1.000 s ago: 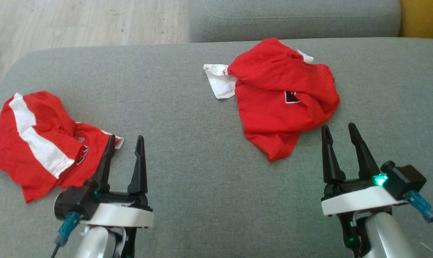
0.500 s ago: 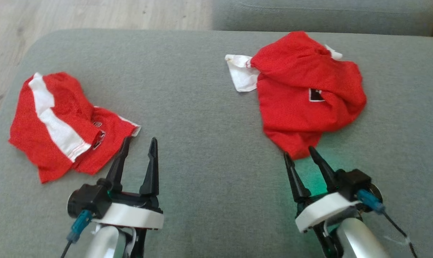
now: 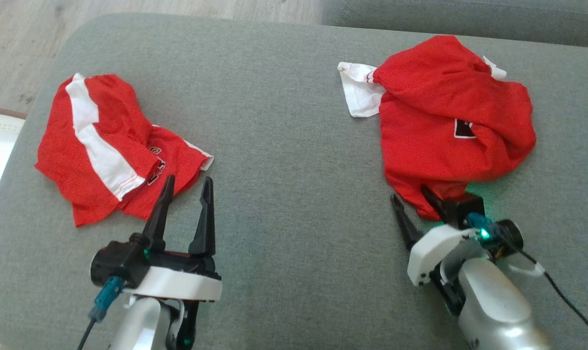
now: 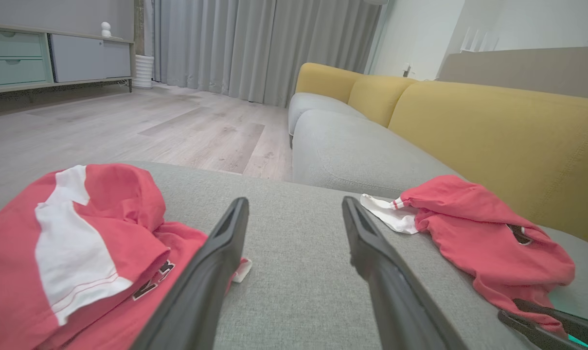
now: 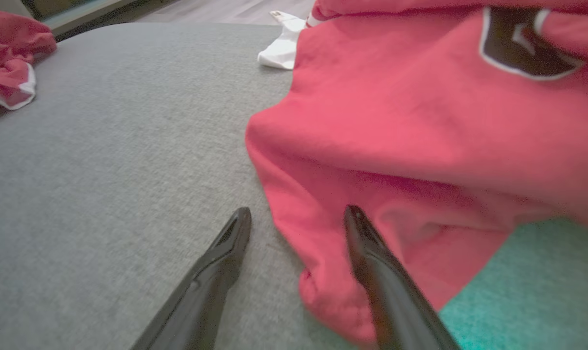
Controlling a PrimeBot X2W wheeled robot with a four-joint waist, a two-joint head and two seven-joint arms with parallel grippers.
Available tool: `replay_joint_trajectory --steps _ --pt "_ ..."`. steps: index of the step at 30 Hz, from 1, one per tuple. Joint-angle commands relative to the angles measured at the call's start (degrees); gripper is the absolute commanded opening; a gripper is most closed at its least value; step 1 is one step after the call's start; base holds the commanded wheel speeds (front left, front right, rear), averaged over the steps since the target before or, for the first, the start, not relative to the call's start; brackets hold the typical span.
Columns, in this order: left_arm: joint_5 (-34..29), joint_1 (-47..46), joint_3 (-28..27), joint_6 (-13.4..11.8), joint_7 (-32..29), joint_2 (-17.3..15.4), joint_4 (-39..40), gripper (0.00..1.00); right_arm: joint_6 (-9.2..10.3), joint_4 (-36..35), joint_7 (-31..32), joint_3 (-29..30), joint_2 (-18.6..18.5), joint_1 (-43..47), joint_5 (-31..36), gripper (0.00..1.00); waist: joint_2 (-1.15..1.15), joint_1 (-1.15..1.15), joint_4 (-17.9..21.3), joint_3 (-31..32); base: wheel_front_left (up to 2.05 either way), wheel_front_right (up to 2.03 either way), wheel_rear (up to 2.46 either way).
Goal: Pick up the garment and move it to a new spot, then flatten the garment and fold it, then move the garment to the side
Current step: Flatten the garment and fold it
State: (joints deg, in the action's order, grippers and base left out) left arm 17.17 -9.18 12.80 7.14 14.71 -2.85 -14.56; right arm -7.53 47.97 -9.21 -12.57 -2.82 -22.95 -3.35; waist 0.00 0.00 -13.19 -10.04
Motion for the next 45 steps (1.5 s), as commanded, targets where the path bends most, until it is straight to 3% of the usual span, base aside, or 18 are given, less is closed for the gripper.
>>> replay_joint_trajectory --steps 1,8,13,23,29,30,31,35,45 --pt "0.3 -2.0 -2.3 0.2 0.3 0.0 2.0 1.00 0.04 1.0 0.8 -1.1 -0.1 -1.0 1.0 0.00 0.00 0.00 0.7 -0.1 0.00 0.00 0.00" --pt "-0.4 -1.8 -3.3 0.2 0.3 0.0 2.0 1.00 0.04 3.1 -1.3 1.3 -0.1 -2.3 1.9 0.00 0.00 0.00 4.6 0.7 0.00 0.00 0.00" --pt "0.1 -1.6 -2.7 0.3 0.3 0.0 2.2 1.00 0.04 2.4 -2.9 8.4 -0.3 -0.2 5.4 0.00 0.00 0.00 7.7 2.7 0.00 0.00 0.00" --pt "1.3 0.6 -2.4 -0.3 0.3 0.0 2.1 1.00 0.04 -13.0 3.1 25.0 -5.8 11.4 12.6 0.00 0.00 0.00 11.5 5.6 0.00 0.00 0.00" --pt "1.6 1.3 -2.7 -0.4 0.3 0.0 2.1 1.00 0.04 -22.4 7.9 35.0 -2.5 15.4 16.8 0.00 0.00 0.00 11.8 6.2 0.00 0.00 0.00" --pt "1.6 1.4 -2.8 -0.4 0.3 0.0 2.1 1.00 0.04 -23.6 8.1 35.5 -1.8 15.6 17.2 0.07 0.00 0.00 11.8 6.3 0.00 0.00 0.00" --pt "1.6 1.5 -2.8 -0.4 0.3 0.0 2.0 1.00 0.04 -24.7 8.0 35.1 -1.2 15.8 17.3 1.00 0.00 0.00 11.8 6.4 0.00 0.00 0.00" --pt "1.4 1.6 -2.9 -0.4 0.3 0.0 1.9 1.00 0.04 -28.1 5.6 30.0 -0.2 16.1 14.0 1.00 0.00 0.00 11.8 6.6 0.00 0.00 0.00" --pt "0.7 1.3 -2.4 -0.2 0.3 0.0 2.3 1.00 0.04 -35.4 -3.0 7.6 -0.1 16.2 -1.5 1.00 0.00 0.00 11.2 6.6 0.00 0.00 0.00"
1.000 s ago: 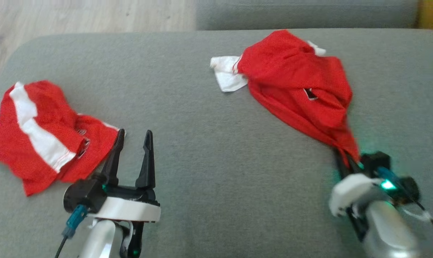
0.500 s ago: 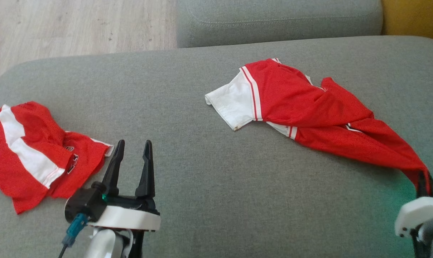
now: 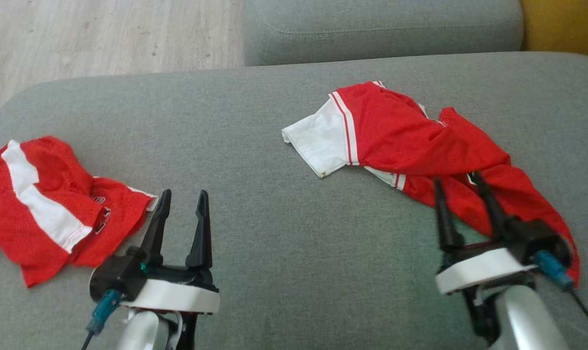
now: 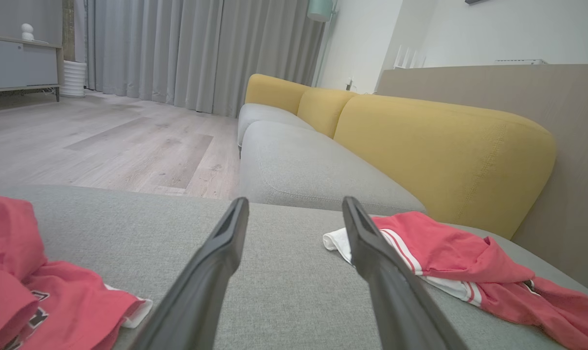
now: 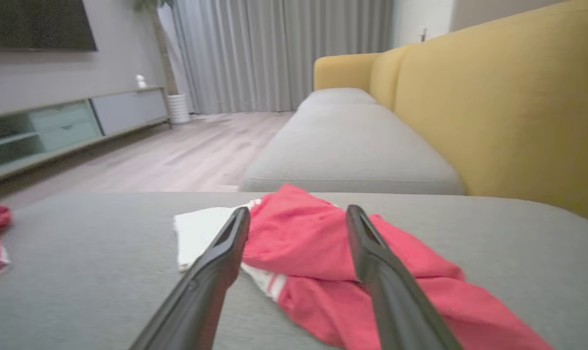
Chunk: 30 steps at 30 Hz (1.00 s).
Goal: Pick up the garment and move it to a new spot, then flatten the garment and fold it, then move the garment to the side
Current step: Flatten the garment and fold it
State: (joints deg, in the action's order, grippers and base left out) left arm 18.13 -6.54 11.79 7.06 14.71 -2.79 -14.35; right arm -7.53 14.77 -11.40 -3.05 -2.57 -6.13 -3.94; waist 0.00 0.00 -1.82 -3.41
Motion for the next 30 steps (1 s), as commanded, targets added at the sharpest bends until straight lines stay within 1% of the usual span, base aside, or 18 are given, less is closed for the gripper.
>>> replay_joint_trajectory --steps 1,6,7,12,17,22,26,30 --pt "-0.3 -1.4 -1.1 -0.1 0.3 -0.1 2.1 1.00 0.04 -2.5 -1.2 -3.8 -0.3 -0.6 -1.9 1.00 0.00 0.00 -0.5 0.0 0.00 0.00 0.00" --pt "-0.2 -1.5 0.0 0.0 0.3 -0.1 2.4 1.00 0.04 -0.9 -2.7 -10.6 -0.3 0.4 -4.5 1.00 0.00 0.00 -2.0 0.2 0.00 0.00 0.00" --pt "-0.2 -1.5 0.0 0.0 0.3 -0.1 2.4 1.00 0.04 -0.9 -2.7 -10.6 -0.3 0.4 -4.5 1.00 0.00 0.00 -2.0 0.2 0.00 0.00 0.00" --pt "-0.1 -0.7 1.2 0.1 0.3 -0.1 2.9 1.00 0.04 1.7 -3.4 -14.3 -0.3 0.3 -6.0 1.00 0.00 0.00 -3.2 0.0 0.00 0.00 0.00" --pt "-0.3 -0.9 2.4 0.1 0.3 -0.1 2.8 1.00 0.04 2.8 -3.6 -14.1 -0.3 -1.5 -5.2 1.00 0.00 0.00 -4.7 -0.8 0.00 0.00 0.00" --pt "-0.5 -1.5 3.1 0.2 0.3 -0.1 2.7 1.00 0.04 5.1 -3.6 -15.0 -0.3 -4.8 -1.6 1.00 0.00 0.00 -7.0 -2.4 0.00 0.00 0.00" --pt "-0.2 -2.2 4.4 0.2 0.3 -0.1 2.0 1.00 0.04 11.1 -3.6 -15.5 -0.3 -10.4 2.2 1.00 0.00 0.00 -10.4 -3.9 0.00 0.00 0.00" --pt "0.6 -2.8 5.0 0.0 0.3 -0.1 2.2 1.00 0.04 17.0 -2.5 -13.6 -0.3 -15.0 4.5 1.00 0.00 0.00 -13.6 -5.1 0.00 0.00 0.00"
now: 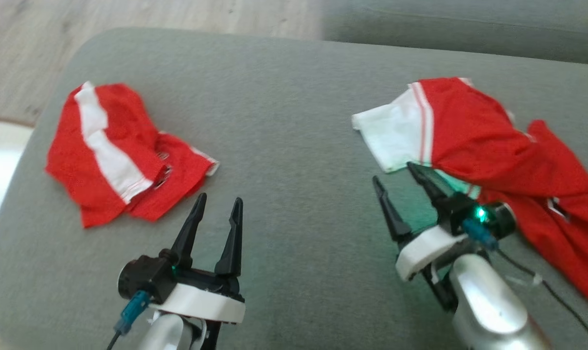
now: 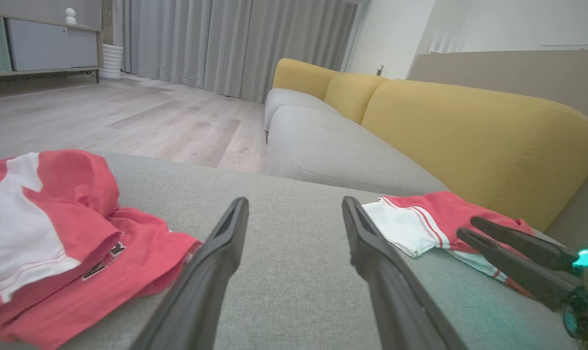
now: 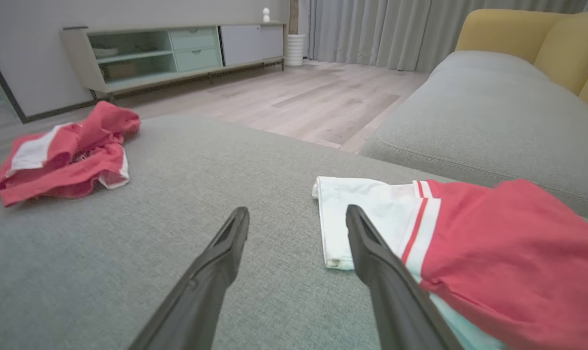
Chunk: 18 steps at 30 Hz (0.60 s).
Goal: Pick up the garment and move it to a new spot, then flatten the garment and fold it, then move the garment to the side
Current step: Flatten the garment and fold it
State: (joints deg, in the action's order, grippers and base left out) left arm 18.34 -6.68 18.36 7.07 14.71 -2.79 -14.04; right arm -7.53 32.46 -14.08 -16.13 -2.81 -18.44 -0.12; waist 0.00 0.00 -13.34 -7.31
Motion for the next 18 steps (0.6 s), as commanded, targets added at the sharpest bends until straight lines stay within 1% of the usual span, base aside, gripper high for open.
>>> replay_joint_trajectory --steps 1,5,8,11,13,15,16,17,18 --pt "0.6 -2.9 -1.2 0.0 0.3 -0.1 1.9 1.00 0.04 0.7 0.7 0.4 -0.1 -3.8 1.0 1.00 0.00 0.00 -2.9 -1.6 0.00 0.00 0.00" --pt "1.8 -3.4 -0.1 -0.3 0.3 -0.1 2.0 1.00 0.04 6.9 3.1 2.9 -0.3 -8.7 2.2 1.00 0.00 0.00 -5.6 -3.0 0.00 0.00 0.00" --pt "2.5 -3.8 0.9 -0.5 0.3 -0.1 1.9 1.00 0.04 11.5 4.9 4.6 -1.2 -12.0 3.6 1.00 0.00 0.00 -7.3 -4.1 0.00 0.00 0.00" --pt "3.4 -4.2 1.7 -0.8 0.3 -0.1 2.0 1.00 0.04 15.8 7.0 8.0 -2.1 -14.8 4.9 1.00 0.00 0.00 -8.7 -4.9 0.00 0.00 0.00" --pt "3.8 -4.5 2.1 -1.0 0.3 -0.1 2.0 1.00 0.04 18.7 8.4 8.9 -2.4 -15.9 6.0 1.00 0.00 0.00 -9.4 -5.3 0.00 0.00 0.00" --pt "4.1 -4.7 2.3 -1.2 0.3 -0.1 2.1 1.00 0.04 21.4 9.7 9.9 -2.1 -16.8 5.2 1.00 0.00 0.00 -9.9 -5.6 0.00 0.00 0.00" --pt "4.2 -4.8 2.3 -1.3 0.3 -0.1 2.1 1.00 0.04 22.8 10.4 10.1 -2.0 -17.2 5.0 0.93 0.00 0.00 -10.1 -5.6 0.00 0.00 0.00" --pt "4.3 -4.8 2.4 -1.3 0.3 -0.1 2.1 1.00 0.04 24.2 11.3 10.0 -1.9 -17.5 4.7 0.17 0.00 0.00 -10.1 -5.6 0.00 0.00 0.00" --pt "4.3 -4.8 2.4 -1.4 0.3 -0.1 2.0 1.00 0.04 25.2 11.6 9.7 -1.8 -17.7 4.5 0.00 0.00 0.00 -10.2 -5.6 0.00 0.00 0.00"
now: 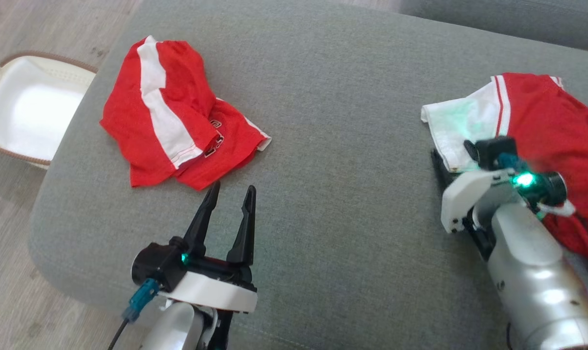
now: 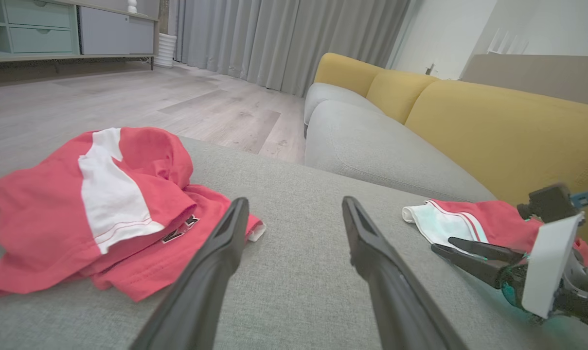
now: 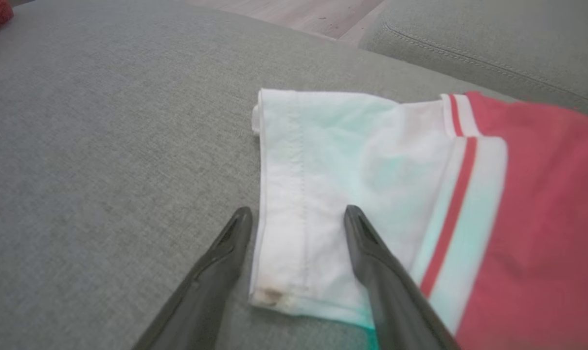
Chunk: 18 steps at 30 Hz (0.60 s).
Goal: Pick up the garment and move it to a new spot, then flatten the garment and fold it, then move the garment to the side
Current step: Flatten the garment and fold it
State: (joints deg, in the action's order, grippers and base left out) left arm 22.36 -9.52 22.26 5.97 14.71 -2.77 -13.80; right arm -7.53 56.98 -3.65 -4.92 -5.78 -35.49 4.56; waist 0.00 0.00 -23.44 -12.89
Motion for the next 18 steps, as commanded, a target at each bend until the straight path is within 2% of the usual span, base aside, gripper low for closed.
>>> replay_joint_trajectory --steps 1,6,10,14,18 --pt "0.3 -2.0 -1.5 -0.3 0.3 -0.1 1.8 1.00 0.04 0.7 1.2 -1.5 1.2 -0.7 -0.1 0.00 0.00 0.00 -0.1 0.0 0.00 0.00 0.00" --pt "0.1 -2.0 -1.8 -0.5 0.3 -0.1 1.5 1.00 0.04 2.0 -3.3 -6.0 2.3 -1.8 -3.7 0.00 0.00 0.00 0.6 0.6 0.00 0.00 0.00" --pt "-0.5 -1.9 -2.0 -0.4 0.3 -0.1 1.0 1.00 0.04 -1.1 -7.8 -15.6 2.8 -2.3 -10.2 0.00 0.00 0.00 1.9 1.9 0.00 0.00 0.00" --pt "-1.0 -1.7 -1.9 -0.2 0.3 -0.1 0.6 1.00 0.04 -11.2 -9.7 -29.2 2.9 -3.2 -17.7 0.00 0.00 0.00 3.5 3.3 0.00 0.00 0.00" --pt "-1.4 -1.1 -1.5 -0.1 0.3 -0.1 0.0 1.00 0.04 -23.5 -10.4 -37.5 2.9 -5.7 -24.5 0.00 0.00 0.00 4.8 4.6 0.00 0.00 0.00"
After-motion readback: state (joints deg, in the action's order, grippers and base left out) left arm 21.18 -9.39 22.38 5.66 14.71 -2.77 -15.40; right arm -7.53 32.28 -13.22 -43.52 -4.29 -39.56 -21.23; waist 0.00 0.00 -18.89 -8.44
